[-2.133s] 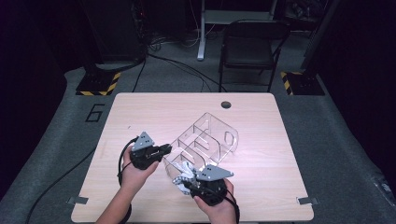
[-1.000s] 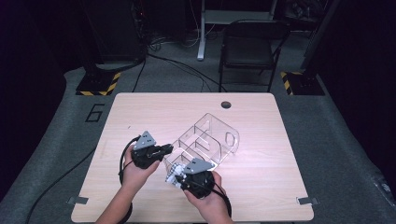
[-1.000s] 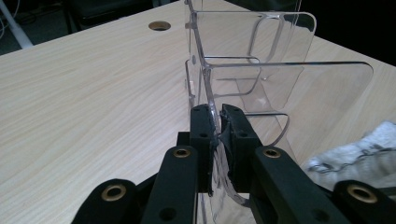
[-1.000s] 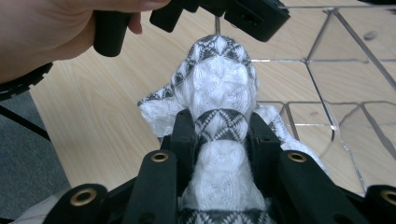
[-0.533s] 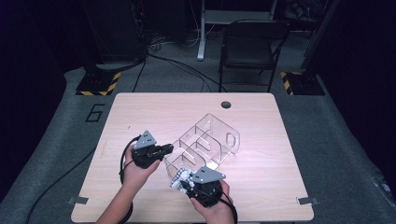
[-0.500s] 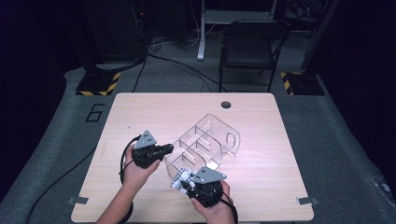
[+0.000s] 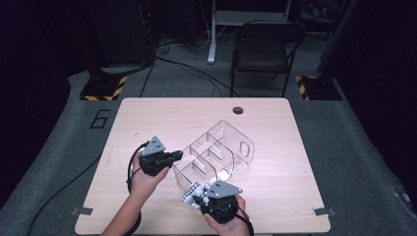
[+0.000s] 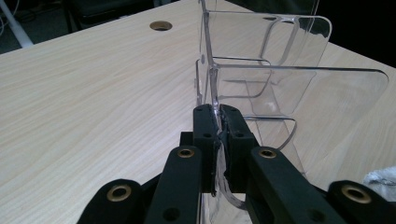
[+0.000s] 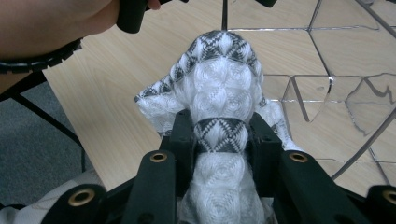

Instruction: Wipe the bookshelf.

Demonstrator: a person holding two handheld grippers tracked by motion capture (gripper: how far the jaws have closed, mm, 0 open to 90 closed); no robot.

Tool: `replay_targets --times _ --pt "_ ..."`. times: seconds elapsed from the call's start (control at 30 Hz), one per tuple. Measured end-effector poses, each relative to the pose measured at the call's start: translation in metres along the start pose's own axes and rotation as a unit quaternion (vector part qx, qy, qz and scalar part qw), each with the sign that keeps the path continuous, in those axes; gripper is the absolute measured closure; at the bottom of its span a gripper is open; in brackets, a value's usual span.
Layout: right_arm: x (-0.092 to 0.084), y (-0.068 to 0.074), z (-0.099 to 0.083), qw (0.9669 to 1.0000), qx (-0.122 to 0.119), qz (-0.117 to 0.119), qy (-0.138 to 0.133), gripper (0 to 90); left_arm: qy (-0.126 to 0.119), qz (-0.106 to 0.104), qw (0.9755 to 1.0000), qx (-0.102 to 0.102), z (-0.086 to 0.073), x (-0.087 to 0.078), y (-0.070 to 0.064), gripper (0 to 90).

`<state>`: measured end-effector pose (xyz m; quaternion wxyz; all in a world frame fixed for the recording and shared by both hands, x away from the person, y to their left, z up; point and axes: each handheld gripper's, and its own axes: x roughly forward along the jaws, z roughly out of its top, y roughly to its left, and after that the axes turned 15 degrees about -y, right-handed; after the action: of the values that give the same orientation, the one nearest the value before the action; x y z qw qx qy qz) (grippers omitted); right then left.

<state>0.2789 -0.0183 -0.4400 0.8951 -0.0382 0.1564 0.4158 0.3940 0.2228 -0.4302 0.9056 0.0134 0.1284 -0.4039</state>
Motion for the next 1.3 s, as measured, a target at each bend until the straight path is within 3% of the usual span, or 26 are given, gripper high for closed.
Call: replay_targets --times 0.2,0.3,0.33,0.4,0.57,0.6,0.7,0.77,0.9,1.03,1.07,1.1,1.3 --pt "0.002 0.001 -0.012 0.9998 0.019 0.003 0.007 68.6 -0.003 -0.004 0.9999 -0.009 0.000 0.002 0.005 85.9" --pt "0.006 0.000 -0.011 0.9999 0.013 0.007 0.008 68.3 -0.008 -0.009 0.9996 -0.024 -0.001 0.002 0.008 84.8" --pt "0.008 0.001 -0.010 0.9998 0.018 0.009 0.007 68.1 -0.022 -0.019 0.9985 -0.047 -0.003 0.001 0.014 83.2" --pt "0.012 0.001 -0.010 0.9997 0.019 0.012 0.004 67.6 -0.032 -0.022 0.9975 -0.060 -0.003 -0.001 0.017 77.5" --pt "0.028 0.002 -0.009 0.9997 0.020 0.013 -0.003 66.6 -0.043 -0.010 0.9981 -0.042 0.005 -0.009 0.019 62.5" --pt "0.031 0.003 -0.009 0.9997 0.021 0.014 -0.002 66.4 -0.043 0.001 0.9985 -0.032 0.007 -0.012 0.020 60.5" --pt "0.037 0.004 -0.009 0.9998 0.007 0.017 0.002 66.0 -0.044 0.005 0.9984 -0.035 0.006 -0.014 0.021 56.2" --pt "0.045 0.004 -0.017 0.9997 0.000 0.015 0.017 66.0 -0.045 0.011 0.9982 -0.036 0.006 -0.019 0.025 53.8" --pt "0.055 0.001 -0.039 0.9978 0.019 0.015 0.061 66.8 -0.058 0.015 0.9976 -0.036 0.010 -0.029 0.028 49.1" --pt "0.053 -0.001 -0.040 0.9968 0.033 0.019 0.070 67.8 -0.062 0.018 0.9972 -0.039 0.011 -0.033 0.029 48.1" --pt "0.048 -0.002 -0.037 0.9969 0.018 0.020 0.075 68.4 -0.062 0.021 0.9969 -0.044 0.010 -0.036 0.031 47.7" --pt "0.044 -0.002 -0.036 0.9971 0.017 0.019 0.072 68.5 -0.058 0.019 0.9971 -0.046 0.010 -0.037 0.032 47.4" --pt "0.011 -0.016 -0.037 0.9976 0.032 0.006 0.061 68.4 -0.051 0.034 0.9974 -0.039 0.007 -0.042 0.036 46.2"
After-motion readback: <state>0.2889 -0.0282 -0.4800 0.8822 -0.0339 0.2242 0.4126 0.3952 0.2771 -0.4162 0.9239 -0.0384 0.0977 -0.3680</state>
